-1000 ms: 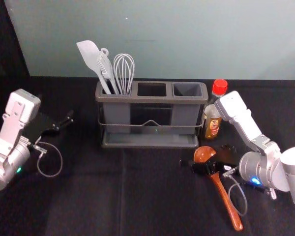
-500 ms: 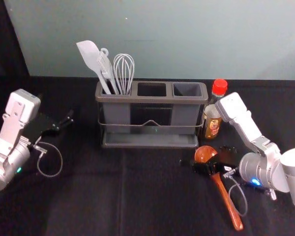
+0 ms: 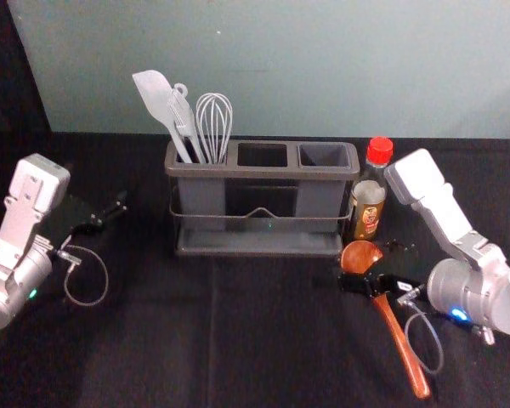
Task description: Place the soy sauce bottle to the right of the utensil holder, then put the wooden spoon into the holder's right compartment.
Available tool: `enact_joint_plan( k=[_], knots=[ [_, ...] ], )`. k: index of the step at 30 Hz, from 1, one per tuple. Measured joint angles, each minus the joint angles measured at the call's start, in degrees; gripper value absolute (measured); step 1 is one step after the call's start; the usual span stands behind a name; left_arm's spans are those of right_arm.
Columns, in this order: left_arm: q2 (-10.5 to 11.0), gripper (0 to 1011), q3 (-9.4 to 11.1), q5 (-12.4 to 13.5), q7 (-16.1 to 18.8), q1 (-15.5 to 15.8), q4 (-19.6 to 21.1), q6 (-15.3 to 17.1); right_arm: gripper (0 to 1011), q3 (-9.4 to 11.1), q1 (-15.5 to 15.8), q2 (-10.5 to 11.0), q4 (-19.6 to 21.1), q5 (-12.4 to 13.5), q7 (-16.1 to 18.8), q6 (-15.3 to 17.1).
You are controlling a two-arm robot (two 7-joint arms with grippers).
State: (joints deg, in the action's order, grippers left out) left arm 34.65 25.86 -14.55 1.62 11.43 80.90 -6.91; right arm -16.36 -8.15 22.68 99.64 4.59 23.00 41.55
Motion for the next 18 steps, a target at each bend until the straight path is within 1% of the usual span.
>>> enact_joint_plan(
  k=[4, 5, 6, 8, 9, 10, 11, 12, 13, 14, 15, 18],
  knots=[
    [0.0, 1005, 0.0, 0.0, 0.0, 0.0, 0.0, 0.0, 840, 0.7, 1.9, 1.9, 3.1, 0.3, 1.0, -1.6],
    [0.0, 1005, 0.0, 0.0, 0.0, 0.0, 0.0, 0.0, 840, 0.7, 1.9, 1.9, 3.1, 0.3, 1.0, -1.6],
    [0.0, 1005, 0.0, 0.0, 0.0, 0.0, 0.0, 0.0, 840, 0.8, 2.8, 2.7, 4.2, 0.3, 1.3, -3.1],
    [0.0, 1005, 0.0, 0.0, 0.0, 0.0, 0.0, 0.0, 840, 1.1, 3.8, 3.5, 5.1, 0.3, 1.4, -5.2],
    [0.0, 1005, 0.0, 0.0, 0.0, 0.0, 0.0, 0.0, 840, 1.3, 4.8, 4.3, 5.7, 0.1, 1.4, -8.1],
    [0.0, 1005, 0.0, 0.0, 0.0, 0.0, 0.0, 0.0, 840, 1.4, 5.3, 4.6, 6.0, 0.0, 1.3, -9.6],
    [0.0, 1005, 0.0, 0.0, 0.0, 0.0, 0.0, 0.0, 840, 1.8, 6.3, 5.1, 6.4, 0.0, 1.2, -12.2],
    [0.0, 1005, 0.0, 0.0, 0.0, 0.0, 0.0, 0.0, 840, 1.8, 6.3, 5.1, 6.4, 0.0, 1.2, -12.2],
    [0.0, 1005, 0.0, 0.0, 0.0, 0.0, 0.0, 0.0, 840, 2.3, 7.4, 5.5, 6.7, 0.0, 0.7, -15.5],
    [0.0, 1005, 0.0, 0.0, 0.0, 0.0, 0.0, 0.0, 840, 2.6, 7.9, 5.6, 6.8, 0.0, 0.5, -17.2],
    [0.0, 1005, 0.0, 0.0, 0.0, 0.0, 0.0, 0.0, 840, 3.1, 8.9, 5.7, 6.8, 0.0, -0.1, -20.9],
    [0.0, 1005, 0.0, 0.0, 0.0, 0.0, 0.0, 0.0, 839, 3.8, 10.2, 5.8, 6.8, 0.1, -0.9, -25.9]
  ],
)
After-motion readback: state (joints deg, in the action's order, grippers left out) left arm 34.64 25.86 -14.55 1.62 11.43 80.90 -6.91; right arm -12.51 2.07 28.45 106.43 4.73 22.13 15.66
